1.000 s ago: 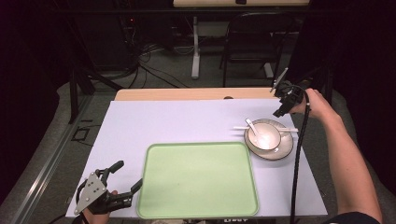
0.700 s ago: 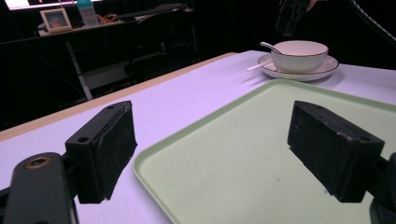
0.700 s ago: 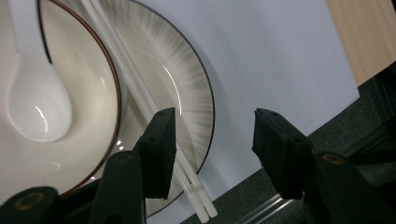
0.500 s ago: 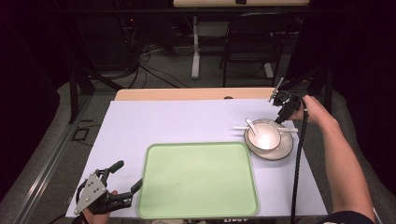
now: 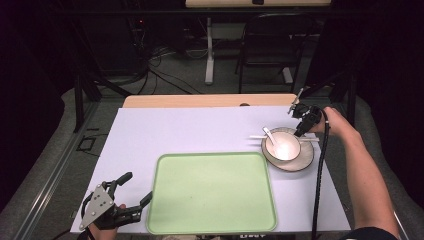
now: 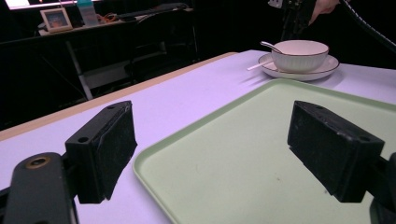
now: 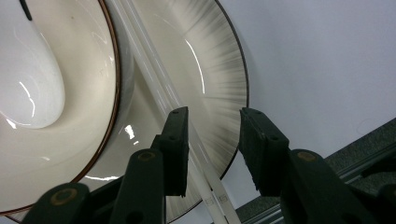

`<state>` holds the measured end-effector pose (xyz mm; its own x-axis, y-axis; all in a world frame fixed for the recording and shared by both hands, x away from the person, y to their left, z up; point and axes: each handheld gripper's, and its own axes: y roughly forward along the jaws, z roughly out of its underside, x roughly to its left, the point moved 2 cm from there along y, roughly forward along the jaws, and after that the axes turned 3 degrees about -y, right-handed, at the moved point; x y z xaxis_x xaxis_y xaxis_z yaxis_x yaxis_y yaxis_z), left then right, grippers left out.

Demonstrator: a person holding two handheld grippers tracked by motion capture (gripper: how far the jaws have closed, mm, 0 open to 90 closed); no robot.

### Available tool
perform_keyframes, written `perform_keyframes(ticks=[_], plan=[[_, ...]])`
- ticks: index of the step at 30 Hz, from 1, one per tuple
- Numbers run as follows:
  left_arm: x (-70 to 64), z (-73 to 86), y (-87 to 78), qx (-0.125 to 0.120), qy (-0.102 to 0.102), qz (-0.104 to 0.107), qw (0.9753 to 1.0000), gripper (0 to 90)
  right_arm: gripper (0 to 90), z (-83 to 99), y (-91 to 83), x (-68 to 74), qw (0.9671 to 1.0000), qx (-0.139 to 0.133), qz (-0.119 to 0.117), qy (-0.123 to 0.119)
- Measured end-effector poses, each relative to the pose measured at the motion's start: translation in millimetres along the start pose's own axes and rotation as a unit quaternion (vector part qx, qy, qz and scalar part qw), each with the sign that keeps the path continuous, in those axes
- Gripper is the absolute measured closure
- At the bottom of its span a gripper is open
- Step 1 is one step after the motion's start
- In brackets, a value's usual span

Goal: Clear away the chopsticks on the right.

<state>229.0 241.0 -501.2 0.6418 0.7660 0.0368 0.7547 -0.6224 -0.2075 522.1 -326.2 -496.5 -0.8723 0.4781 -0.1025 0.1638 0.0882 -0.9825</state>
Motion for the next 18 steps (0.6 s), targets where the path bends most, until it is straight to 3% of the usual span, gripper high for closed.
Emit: perform_keyframes(ticks=[3, 5, 10, 18], plan=[[-0.1, 0.0, 0.1, 0.0, 0.0, 0.0, 1.0, 15.3, 63.3, 1.8, 2.6, -0.3, 0.9999, -0.012, -0.004, 0.001], [0.0, 0.0, 0.1, 0.0, 0.0, 0.0, 1.0, 15.3, 64.0, 2.3, 3.1, -1.0, 1.0, 0.004, 0.002, -0.003], [0.1, 0.1, 0.1, 0.001, 0.0, -0.001, 1.0, 15.3, 64.8, 3.6, 8.3, -0.5, 1.0, -0.004, 0.003, 0.001], [0.1, 0.1, 0.4, 0.001, 0.0, -0.001, 1.0, 15.3, 69.1, 0.4, 10.8, 0.3, 0.9997, 0.005, 0.007, -0.021]])
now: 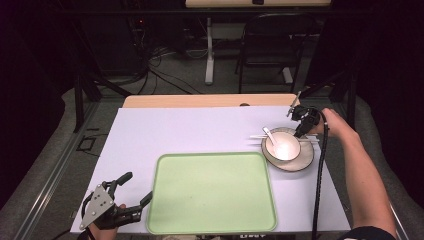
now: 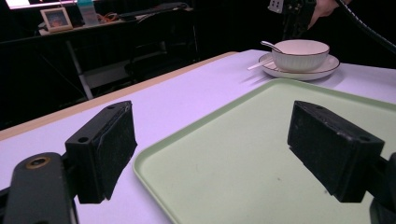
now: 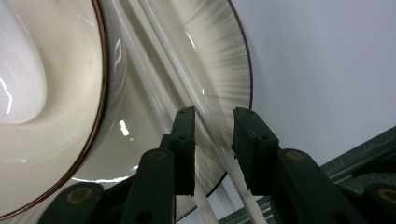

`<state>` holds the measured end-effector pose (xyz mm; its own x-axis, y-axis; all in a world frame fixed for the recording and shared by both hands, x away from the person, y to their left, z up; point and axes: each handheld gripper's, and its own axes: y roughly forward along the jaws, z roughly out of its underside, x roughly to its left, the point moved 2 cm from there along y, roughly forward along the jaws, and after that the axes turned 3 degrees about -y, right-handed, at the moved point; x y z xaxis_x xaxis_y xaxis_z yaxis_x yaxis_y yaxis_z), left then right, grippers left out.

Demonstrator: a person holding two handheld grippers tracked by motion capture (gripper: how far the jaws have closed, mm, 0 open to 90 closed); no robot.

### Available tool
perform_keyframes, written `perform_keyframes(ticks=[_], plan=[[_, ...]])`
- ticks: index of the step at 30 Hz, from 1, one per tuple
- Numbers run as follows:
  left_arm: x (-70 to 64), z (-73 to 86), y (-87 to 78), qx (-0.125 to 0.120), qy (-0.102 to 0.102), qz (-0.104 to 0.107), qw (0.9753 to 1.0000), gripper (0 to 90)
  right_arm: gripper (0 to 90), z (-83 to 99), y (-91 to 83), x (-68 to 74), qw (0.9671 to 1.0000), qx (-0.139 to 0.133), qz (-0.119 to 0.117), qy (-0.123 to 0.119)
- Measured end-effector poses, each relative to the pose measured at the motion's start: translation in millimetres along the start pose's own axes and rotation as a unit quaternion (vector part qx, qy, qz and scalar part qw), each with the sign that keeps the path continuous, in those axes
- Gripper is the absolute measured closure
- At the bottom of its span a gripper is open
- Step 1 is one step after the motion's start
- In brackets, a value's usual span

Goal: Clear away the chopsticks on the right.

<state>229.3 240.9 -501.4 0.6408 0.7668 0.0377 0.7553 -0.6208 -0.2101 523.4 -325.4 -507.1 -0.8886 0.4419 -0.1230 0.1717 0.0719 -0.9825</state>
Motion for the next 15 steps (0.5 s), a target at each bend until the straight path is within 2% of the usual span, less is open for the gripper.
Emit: perform_keyframes(ticks=[1, 5, 8, 11, 15], plan=[[0.0, 0.0, -0.1, 0.0, 0.0, 0.0, 1.0, 15.3, 69.9, -1.7, 2.6, -0.5, 0.9998, 0.016, 0.002, -0.008], [0.4, 0.1, -0.2, 0.0, 0.0, 0.0, 1.0, 15.3, 71.6, -3.6, 7.8, -0.3, 0.9997, 0.017, 0.005, -0.015], [0.5, 0.2, -0.1, 0.001, 0.0, 0.0, 1.0, 15.3, 74.5, -5.1, 10.7, -0.9, 0.9991, 0.031, 0.007, -0.026], [0.5, 0.2, -0.2, 0.0, 0.001, 0.0, 1.0, 15.3, 80.0, -5.8, 12.6, -0.2, 0.9995, 0.018, 0.005, -0.026], [0.8, 0.2, -0.3, 0.0, -0.001, -0.001, 1.0, 15.3, 83.6, -5.3, 10.8, -1.0, 0.9994, 0.016, 0.007, -0.029]])
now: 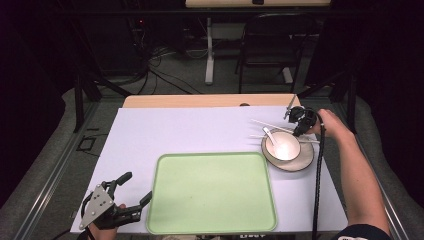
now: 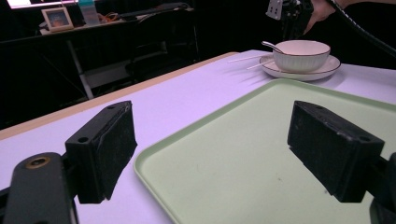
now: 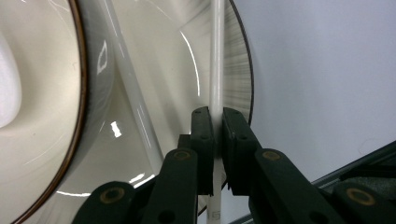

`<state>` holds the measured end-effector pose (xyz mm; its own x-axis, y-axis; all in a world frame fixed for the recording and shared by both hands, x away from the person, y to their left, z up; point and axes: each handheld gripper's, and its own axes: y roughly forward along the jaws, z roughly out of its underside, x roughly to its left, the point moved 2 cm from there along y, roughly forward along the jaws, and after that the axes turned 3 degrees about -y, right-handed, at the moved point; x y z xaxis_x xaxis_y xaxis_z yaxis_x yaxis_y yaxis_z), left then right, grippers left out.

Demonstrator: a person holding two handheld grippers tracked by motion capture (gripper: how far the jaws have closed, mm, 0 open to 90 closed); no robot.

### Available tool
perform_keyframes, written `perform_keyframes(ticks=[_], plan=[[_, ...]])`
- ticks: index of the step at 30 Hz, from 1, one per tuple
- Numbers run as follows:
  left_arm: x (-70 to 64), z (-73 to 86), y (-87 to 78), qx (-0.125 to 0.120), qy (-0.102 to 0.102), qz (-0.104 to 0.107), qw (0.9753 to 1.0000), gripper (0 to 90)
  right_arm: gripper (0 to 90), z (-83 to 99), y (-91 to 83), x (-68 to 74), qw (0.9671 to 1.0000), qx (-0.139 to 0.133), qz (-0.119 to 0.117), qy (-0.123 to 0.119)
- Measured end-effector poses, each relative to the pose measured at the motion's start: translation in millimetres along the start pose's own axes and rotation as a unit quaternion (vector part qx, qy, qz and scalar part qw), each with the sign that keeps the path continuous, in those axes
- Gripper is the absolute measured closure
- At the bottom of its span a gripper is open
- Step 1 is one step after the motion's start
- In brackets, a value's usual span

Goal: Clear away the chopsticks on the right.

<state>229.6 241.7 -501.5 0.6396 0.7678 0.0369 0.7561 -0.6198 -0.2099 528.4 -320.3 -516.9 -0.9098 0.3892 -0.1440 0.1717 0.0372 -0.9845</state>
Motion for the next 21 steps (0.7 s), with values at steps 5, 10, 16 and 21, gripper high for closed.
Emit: perform_keyframes(ticks=[5, 10, 16, 21], plan=[[-0.2, -0.2, 0.3, 0.001, 0.001, 0.001, 1.0, 15.3, 83.8, 1.9, -11.9, 0.8, 0.9999, -0.007, 0.006, 0.008], [-0.4, -0.3, 0.3, 0.0, 0.001, 0.0, 1.0, 15.3, 83.8, 0.9, -35.9, 1.3, 0.9999, 0.002, 0.015, 0.004], [-0.7, -0.3, 0.2, 0.0, 0.001, 0.001, 1.0, 15.3, 83.8, -1.5, -55.3, 10.0, 0.9994, 0.027, 0.023, 0.004], [-0.8, -0.3, 0.3, 0.0, 0.001, 0.001, 1.0, 15.3, 83.7, -2.6, -82.8, 14.8, 0.999, -0.005, 0.033, 0.03]])
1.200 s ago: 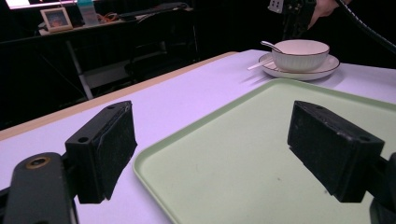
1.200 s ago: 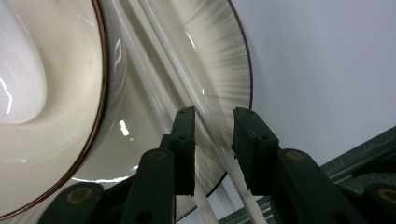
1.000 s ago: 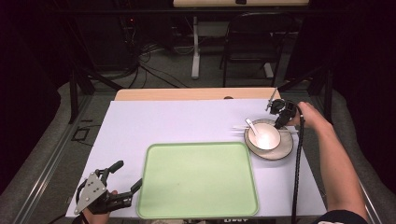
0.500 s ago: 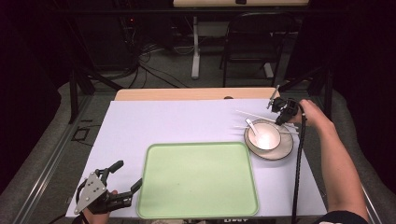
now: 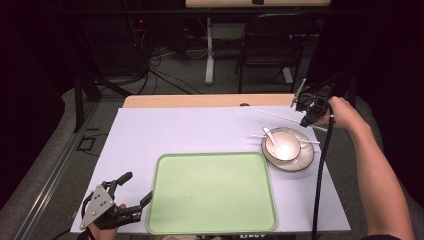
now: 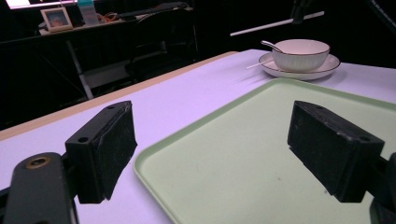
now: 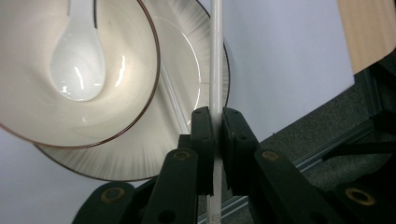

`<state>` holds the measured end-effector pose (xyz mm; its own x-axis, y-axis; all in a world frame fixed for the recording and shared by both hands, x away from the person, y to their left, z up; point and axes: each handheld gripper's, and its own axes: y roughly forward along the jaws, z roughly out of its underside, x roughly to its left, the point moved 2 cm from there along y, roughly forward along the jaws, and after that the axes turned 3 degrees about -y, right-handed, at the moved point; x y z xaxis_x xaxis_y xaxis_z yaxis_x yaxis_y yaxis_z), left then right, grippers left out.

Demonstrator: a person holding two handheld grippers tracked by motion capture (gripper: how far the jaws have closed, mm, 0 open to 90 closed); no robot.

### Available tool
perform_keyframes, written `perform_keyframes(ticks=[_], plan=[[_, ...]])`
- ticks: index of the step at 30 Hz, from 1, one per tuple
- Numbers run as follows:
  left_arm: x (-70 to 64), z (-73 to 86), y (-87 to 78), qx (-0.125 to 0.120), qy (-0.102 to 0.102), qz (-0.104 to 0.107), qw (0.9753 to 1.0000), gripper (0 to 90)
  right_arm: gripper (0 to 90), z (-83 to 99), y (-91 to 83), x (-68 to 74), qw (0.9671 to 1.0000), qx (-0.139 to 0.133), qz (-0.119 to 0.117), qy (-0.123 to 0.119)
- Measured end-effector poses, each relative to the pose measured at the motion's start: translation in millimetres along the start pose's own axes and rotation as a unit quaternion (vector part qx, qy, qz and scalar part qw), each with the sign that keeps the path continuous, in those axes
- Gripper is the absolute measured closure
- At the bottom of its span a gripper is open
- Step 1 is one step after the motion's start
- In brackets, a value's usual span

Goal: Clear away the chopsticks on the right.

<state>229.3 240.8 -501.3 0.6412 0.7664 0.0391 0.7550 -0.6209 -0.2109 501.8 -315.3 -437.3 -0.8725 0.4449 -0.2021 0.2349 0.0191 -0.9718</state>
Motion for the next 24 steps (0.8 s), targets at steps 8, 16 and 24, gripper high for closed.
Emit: perform_keyframes(ticks=[8, 16, 24], plan=[[-0.3, -0.2, -0.4, -0.001, 0.0, -0.001, 1.0, 15.3, 83.7, -3.9, -40.7, 27.6, 0.9992, -0.028, 0.005, 0.029], [-0.5, -0.3, -0.2, -0.001, 0.0, -0.001, 1.0, 15.3, 83.5, -16.6, -62.8, 72.2, 0.9986, -0.019, 0.013, 0.048], [-0.4, -0.2, -0.4, -0.002, -0.001, -0.001, 1.0, 15.3, 83.6, -21.4, -68.0, 119.5, 0.9968, -0.051, 0.012, 0.06]])
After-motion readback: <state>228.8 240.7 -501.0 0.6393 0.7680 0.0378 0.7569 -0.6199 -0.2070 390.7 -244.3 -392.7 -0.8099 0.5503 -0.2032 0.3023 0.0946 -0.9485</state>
